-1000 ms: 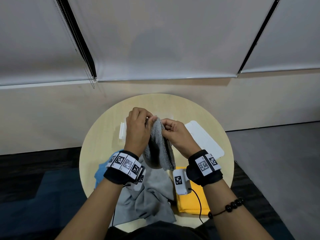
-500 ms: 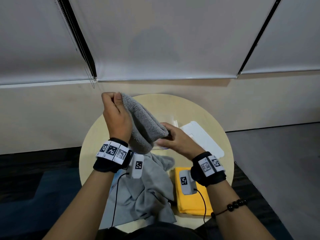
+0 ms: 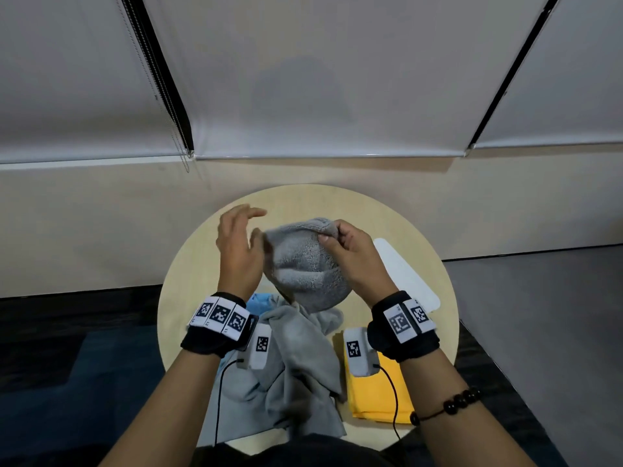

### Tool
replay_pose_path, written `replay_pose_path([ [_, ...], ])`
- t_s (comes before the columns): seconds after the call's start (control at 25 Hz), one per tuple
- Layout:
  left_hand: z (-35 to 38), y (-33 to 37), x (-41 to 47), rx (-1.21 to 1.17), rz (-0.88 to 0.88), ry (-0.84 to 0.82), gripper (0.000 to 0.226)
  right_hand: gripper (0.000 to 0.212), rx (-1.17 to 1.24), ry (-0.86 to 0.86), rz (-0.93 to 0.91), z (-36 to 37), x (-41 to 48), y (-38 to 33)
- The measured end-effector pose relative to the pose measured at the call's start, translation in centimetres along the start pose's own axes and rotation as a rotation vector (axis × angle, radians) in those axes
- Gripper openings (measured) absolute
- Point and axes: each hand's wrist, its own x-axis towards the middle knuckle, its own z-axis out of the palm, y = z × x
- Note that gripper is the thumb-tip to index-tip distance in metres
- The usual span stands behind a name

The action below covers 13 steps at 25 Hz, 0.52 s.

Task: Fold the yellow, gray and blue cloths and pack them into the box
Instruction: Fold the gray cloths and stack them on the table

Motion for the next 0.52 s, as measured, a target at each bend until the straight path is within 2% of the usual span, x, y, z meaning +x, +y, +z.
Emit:
replay_pose_path([
  [0.08, -0.4, 1.3, 0.1, -0.028, 0.176, -0.118, 0.021, 0.007, -0.038, -0.05, 0.004, 0.0, -0.1, 0.1],
  [0.16, -0.4, 2.7, 0.1, -0.084, 0.256, -0.222, 0.017, 0.006, -0.107, -0.086, -0.012, 0.0, -0.2, 0.1],
  [0.28, -0.2, 3.8, 0.3, -0.031, 0.259, -0.26, 0.016, 0.005, -0.171, -0.098, -0.027, 0.3, -0.4, 0.3],
  [0.52, 0.0, 3.3, 0.5, 0.015, 0.261, -0.354, 0.016, 0.01, -0.145, -0.084, -0.007, 0.0, -0.8, 0.4],
])
